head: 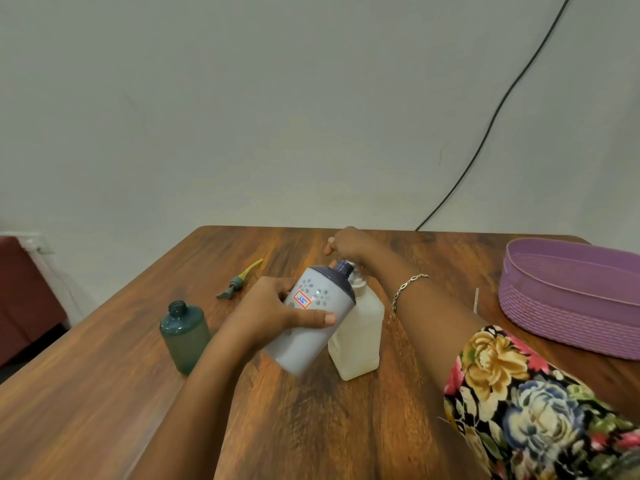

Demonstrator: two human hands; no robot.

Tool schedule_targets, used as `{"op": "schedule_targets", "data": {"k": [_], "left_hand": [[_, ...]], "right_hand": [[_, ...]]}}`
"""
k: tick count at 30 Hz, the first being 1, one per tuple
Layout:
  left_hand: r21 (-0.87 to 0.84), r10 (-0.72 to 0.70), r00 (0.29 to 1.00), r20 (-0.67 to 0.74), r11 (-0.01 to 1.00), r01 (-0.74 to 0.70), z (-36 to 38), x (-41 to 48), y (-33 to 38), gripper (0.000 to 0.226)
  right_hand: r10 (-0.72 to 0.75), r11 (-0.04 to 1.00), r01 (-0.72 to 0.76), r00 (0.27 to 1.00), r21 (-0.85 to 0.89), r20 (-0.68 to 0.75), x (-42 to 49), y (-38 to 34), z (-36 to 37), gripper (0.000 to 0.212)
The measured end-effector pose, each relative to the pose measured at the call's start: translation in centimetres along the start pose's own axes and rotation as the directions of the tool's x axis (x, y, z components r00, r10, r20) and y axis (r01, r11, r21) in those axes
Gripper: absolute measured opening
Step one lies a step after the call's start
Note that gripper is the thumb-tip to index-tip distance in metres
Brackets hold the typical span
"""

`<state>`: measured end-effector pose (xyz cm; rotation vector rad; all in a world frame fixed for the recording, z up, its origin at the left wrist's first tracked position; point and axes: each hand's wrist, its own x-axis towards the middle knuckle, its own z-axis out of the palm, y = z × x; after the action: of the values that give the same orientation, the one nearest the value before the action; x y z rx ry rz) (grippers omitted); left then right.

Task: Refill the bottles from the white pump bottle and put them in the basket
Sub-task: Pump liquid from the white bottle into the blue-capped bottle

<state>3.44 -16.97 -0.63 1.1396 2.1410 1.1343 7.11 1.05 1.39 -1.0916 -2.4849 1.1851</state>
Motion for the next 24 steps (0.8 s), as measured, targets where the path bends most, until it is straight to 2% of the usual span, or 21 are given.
{"op": "schedule_targets", "data": {"k": [2,5,10,14,18,21,24], "left_hand": [[-0.008,0.002,1.0,-0.006,1.0,-0.002,0.3,0.1,-0.1,0.04],[-0.003,-0.001,1.0,-0.005,1.0,0.001,0.5,0.3,-0.3,0.042],[-0.014,-0.02,1.0,-0.005,1.0,0.02,0.5,0.2,-0.5,0.042],[-0.001,0.019,1.0,0.013,1.0,-0.019,0.3,0.0,0.3,0.042],[0.0,0.011,1.0,0.012,1.0,-0.011,0.2,-0.1,0.3,0.043],[0.003,0.003,1.0,0.014,1.0,-0.003,0.6,-0.3,-0.2,0.045],[-0.024,-0.012,1.0,0.013,1.0,0.012,0.7,-0.3,-0.5,0.044]], "right_hand": [[0.005,0.991,-0.005,1.0,-0.135,0.006,-0.1,0.2,-0.1,0.03],[0.02,0.981,-0.012,0.999,-0.194,0.04,-0.1,0.3,-0.1,0.031],[0.028,0.993,-0.027,1.0,-0.115,0.01,-0.2,0.5,0.4,0.031],[0.018,0.999,-0.016,1.0,0.051,-0.021,0.1,0.1,-0.3,0.03],[-0.002,0.999,0.001,1.0,-0.044,-0.02,-0.3,-0.2,-0.2,0.03],[0.022,0.972,-0.007,0.998,-0.234,0.061,-0.6,0.0,0.1,0.032],[0.021,0.959,-0.002,0.998,-0.284,0.065,-0.4,0.3,0.4,0.032]]}}
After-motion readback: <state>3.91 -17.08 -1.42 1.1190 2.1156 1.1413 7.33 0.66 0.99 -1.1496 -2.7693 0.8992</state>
